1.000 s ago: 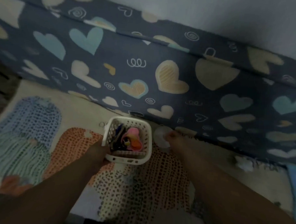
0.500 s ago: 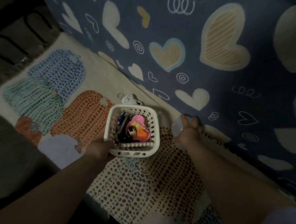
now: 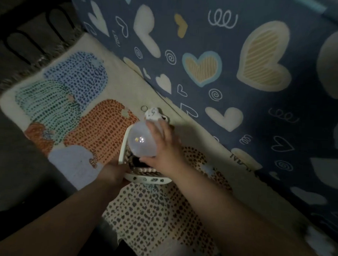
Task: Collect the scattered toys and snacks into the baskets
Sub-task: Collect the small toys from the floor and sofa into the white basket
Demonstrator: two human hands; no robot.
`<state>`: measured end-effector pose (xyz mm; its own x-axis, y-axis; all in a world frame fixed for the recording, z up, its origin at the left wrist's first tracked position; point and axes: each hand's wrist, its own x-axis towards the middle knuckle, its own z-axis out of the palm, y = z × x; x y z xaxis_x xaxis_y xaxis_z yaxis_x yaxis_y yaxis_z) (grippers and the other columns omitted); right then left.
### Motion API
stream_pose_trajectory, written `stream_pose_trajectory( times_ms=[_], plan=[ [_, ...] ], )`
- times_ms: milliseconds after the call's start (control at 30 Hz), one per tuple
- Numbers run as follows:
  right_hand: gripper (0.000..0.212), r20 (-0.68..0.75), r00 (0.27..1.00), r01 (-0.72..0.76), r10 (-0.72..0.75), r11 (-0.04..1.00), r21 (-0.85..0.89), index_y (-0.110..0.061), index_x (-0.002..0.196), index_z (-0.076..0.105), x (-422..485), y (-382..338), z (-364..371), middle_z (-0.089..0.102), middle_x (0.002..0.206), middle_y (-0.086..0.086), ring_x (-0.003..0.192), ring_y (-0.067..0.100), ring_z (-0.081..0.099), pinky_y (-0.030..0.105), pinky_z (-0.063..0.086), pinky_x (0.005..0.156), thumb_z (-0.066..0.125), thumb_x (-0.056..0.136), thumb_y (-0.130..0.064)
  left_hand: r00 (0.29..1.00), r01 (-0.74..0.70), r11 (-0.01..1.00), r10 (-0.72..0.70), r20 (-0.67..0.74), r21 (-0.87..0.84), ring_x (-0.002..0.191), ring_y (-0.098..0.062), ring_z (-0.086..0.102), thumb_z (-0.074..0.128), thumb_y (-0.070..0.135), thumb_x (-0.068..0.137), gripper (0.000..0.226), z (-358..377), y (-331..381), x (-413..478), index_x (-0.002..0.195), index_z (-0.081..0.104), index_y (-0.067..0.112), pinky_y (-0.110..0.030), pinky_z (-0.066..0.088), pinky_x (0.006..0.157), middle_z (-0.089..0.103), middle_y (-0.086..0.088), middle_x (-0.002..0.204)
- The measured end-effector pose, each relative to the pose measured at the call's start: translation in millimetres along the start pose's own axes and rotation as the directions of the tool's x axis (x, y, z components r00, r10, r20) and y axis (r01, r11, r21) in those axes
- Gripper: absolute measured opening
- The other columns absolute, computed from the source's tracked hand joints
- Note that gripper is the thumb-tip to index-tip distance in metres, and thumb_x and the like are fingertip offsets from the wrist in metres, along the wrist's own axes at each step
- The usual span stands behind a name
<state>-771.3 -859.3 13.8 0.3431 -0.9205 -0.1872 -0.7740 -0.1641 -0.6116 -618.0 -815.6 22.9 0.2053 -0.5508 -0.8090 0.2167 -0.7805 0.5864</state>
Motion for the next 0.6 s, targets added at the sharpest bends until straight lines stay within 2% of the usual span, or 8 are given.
stream_pose_trajectory(
  times_ms=[67,133,267,367,467,500,567,600],
  plan=[
    [0.087,0.15,0.989,0.01,0.0,0.998,-0.066,-0.045,0.147,0.001,10,-4,11,-0.011,0.159,-0.004,0.147,0.023,0.001,0.052,0.005,0.117,0.059,0.083,-0.055,1.0,-0.004,1.0,0.004,0.007,-0.028,0.073,-0.027,0.055,0.036,-0.011,0.091,0.04,-6,4,1,0.118,0.053,0.012,-0.034,0.049,0.062,0.059,-0.013,0.087],
    [0.074,0.201,0.978,-0.052,0.045,0.998,0.026,-0.048,0.147,0.006,23,-5,10,-0.011,0.159,-0.012,0.147,0.016,-0.004,0.048,-0.002,0.116,0.049,0.088,-0.058,1.0,-0.006,0.999,0.007,0.019,-0.041,0.073,-0.026,0.057,0.037,-0.011,0.091,0.036,-15,8,3,0.113,0.055,0.011,-0.034,0.05,0.061,0.062,-0.012,0.083],
    [0.047,-0.056,0.948,-0.274,0.312,0.895,0.35,-0.043,0.139,0.034,60,7,3,0.028,0.153,-0.008,0.137,0.024,0.029,0.046,0.026,0.113,0.047,0.094,-0.038,1.0,-0.01,0.998,0.011,0.013,-0.058,0.076,-0.026,0.056,0.035,-0.012,0.09,0.04,-44,15,17,0.108,0.056,0.017,-0.035,0.05,0.065,0.061,-0.011,0.085],
    [0.047,-0.053,0.897,-0.432,0.438,0.896,0.101,-0.037,0.138,0.041,98,34,17,0.027,0.152,-0.004,0.139,0.022,0.026,0.044,0.027,0.113,0.05,0.092,-0.029,1.0,-0.009,0.996,0.011,0.024,-0.088,0.081,-0.028,0.056,0.033,-0.013,0.088,0.046,-70,20,31,0.105,0.056,0.023,-0.038,0.049,0.07,0.06,-0.01,0.093],
    [0.069,0.138,0.825,-0.565,0.548,0.813,0.144,-0.044,0.141,0.035,142,52,39,0.017,0.155,-0.006,0.142,0.032,0.019,0.045,0.026,0.113,0.063,0.077,-0.041,0.998,-0.017,0.995,0.022,0.05,-0.095,0.081,-0.028,0.058,0.034,-0.014,0.086,0.048,-92,26,41,0.093,0.058,0.027,-0.038,0.051,0.071,0.062,-0.01,0.092],
    [0.074,0.18,0.81,-0.582,0.559,0.803,0.129,-0.043,0.141,0.032,155,58,53,0.02,0.155,-0.006,0.141,0.034,0.022,0.048,0.026,0.112,0.064,0.074,-0.042,0.999,-0.018,0.995,0.022,0.045,-0.1,0.081,-0.028,0.059,0.034,-0.014,0.085,0.048,-100,27,46,0.095,0.058,0.026,-0.038,0.051,0.07,0.062,-0.01,0.091],
    [0.057,0.274,0.808,-0.546,0.522,0.838,0.013,-0.036,0.132,0.047,180,81,92,0.041,0.145,0.007,0.133,0.036,0.039,0.053,0.036,0.107,0.054,0.076,-0.041,1.0,-0.003,0.992,0.005,0.016,-0.129,0.082,-0.027,0.059,0.035,-0.014,0.083,0.048,-116,27,56,0.102,0.059,0.023,-0.036,0.052,0.066,0.062,-0.012,0.093],
    [0.052,0.235,0.796,-0.564,0.559,0.824,-0.05,-0.034,0.125,0.052,182,83,104,0.053,0.133,0.011,0.123,0.037,0.05,0.054,0.042,0.1,0.05,0.074,-0.045,1.0,-0.001,0.99,0.002,0.003,-0.142,0.082,-0.027,0.06,0.036,-0.015,0.083,0.049,-123,27,60,0.103,0.059,0.024,-0.035,0.053,0.065,0.063,-0.013,0.095]
  ],
)
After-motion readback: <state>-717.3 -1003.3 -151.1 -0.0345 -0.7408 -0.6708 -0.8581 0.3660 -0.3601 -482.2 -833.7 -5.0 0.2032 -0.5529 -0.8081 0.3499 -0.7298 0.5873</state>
